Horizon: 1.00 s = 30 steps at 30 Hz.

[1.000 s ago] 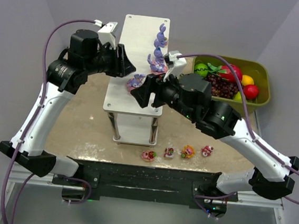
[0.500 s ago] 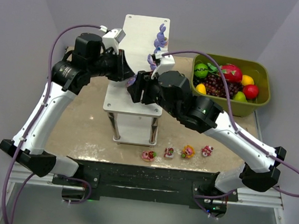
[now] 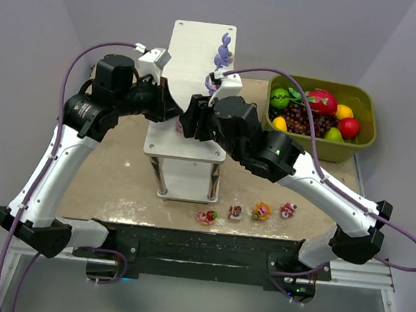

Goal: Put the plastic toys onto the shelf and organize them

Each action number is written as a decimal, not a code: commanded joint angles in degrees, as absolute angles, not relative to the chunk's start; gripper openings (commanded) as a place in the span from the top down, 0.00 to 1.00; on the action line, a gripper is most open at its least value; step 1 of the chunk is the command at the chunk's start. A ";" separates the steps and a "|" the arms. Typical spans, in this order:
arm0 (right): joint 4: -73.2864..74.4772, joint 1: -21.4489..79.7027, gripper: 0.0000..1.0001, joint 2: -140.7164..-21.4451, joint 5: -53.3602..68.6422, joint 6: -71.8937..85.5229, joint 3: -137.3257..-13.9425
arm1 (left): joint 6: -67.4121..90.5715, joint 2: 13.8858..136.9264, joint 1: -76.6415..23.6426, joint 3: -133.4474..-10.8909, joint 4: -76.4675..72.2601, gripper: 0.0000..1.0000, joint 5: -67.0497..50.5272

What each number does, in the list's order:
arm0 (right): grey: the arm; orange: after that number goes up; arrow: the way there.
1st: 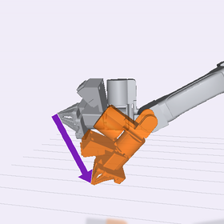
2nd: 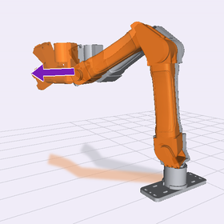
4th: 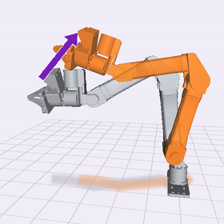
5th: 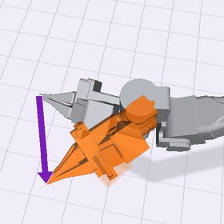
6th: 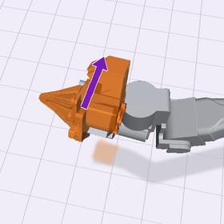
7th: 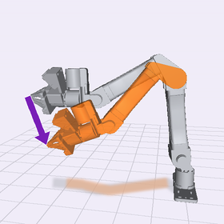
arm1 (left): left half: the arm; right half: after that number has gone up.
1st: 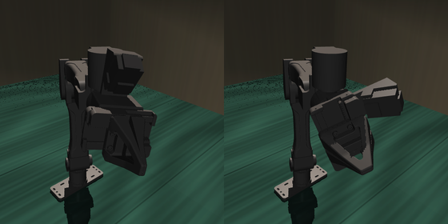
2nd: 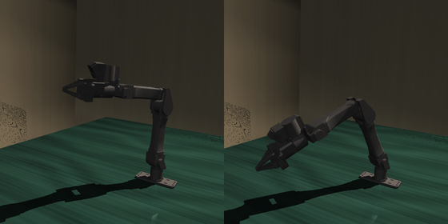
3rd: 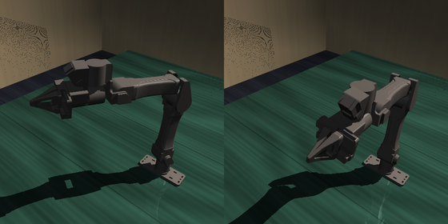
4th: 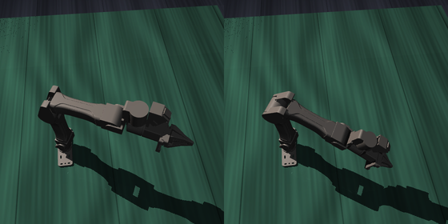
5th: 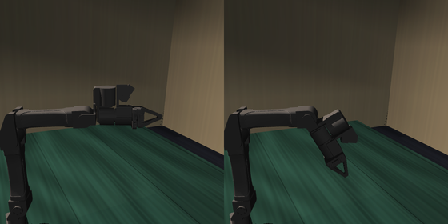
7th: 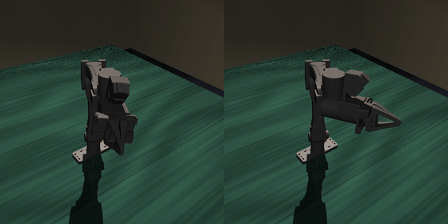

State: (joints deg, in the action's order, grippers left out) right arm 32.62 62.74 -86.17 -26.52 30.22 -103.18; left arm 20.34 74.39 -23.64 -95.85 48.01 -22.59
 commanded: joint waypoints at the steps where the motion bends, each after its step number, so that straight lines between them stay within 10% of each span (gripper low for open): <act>1: 32.60 63.02 0.47 -86.13 -28.48 30.15 -105.64 | 19.69 71.81 -23.38 -95.19 46.67 0.97 -24.43; 14: 35.33 63.02 0.79 -84.03 -37.34 22.86 -106.60 | 20.57 71.46 -23.38 -96.41 46.76 0.86 -20.40; 30: 41.31 61.53 0.79 -81.83 -36.30 19.25 -107.67 | 20.83 72.07 -23.38 -96.42 46.58 0.80 -19.86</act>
